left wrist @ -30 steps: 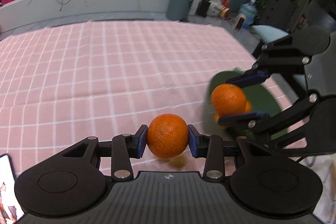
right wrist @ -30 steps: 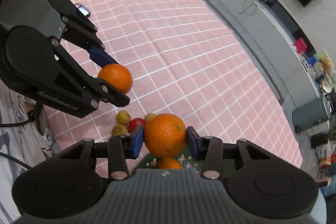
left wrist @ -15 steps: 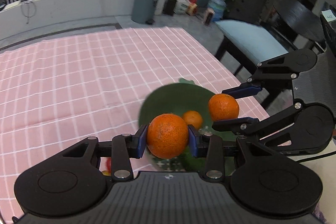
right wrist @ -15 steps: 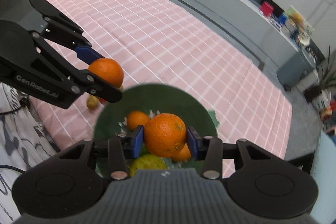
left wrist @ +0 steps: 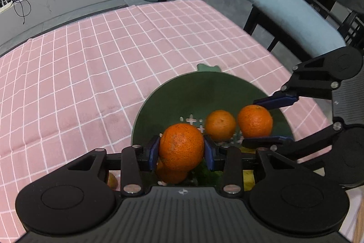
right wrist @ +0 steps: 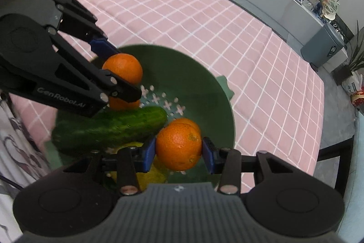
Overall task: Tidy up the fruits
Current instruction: 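Drop the orange into the colander with the left tool while the right tool releases its orange there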
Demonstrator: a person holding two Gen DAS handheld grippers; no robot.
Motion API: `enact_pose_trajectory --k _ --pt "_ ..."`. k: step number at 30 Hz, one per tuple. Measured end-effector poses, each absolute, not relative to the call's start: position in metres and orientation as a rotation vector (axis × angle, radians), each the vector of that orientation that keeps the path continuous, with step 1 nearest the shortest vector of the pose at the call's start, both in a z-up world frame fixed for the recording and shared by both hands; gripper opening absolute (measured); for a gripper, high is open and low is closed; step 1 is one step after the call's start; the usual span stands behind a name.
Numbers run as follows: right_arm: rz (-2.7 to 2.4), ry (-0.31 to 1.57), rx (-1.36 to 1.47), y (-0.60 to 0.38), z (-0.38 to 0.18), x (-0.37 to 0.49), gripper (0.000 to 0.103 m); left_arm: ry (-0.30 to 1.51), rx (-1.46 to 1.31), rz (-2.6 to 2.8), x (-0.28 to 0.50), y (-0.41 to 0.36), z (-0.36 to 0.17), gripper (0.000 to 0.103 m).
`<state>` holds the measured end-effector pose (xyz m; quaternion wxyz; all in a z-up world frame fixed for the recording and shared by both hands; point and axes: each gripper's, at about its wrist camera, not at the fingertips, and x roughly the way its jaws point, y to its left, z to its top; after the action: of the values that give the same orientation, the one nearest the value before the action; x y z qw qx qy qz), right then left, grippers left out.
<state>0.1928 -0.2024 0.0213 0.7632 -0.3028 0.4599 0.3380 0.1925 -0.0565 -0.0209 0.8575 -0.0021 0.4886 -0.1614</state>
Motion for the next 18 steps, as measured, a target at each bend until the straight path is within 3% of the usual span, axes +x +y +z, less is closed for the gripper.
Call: enact_pose_trajectory --k 18 --pt "0.73 1.043 -0.629 -0.214 0.001 0.205 0.042 1.051 0.048 -0.337 0.206 -0.072 -0.038 0.045"
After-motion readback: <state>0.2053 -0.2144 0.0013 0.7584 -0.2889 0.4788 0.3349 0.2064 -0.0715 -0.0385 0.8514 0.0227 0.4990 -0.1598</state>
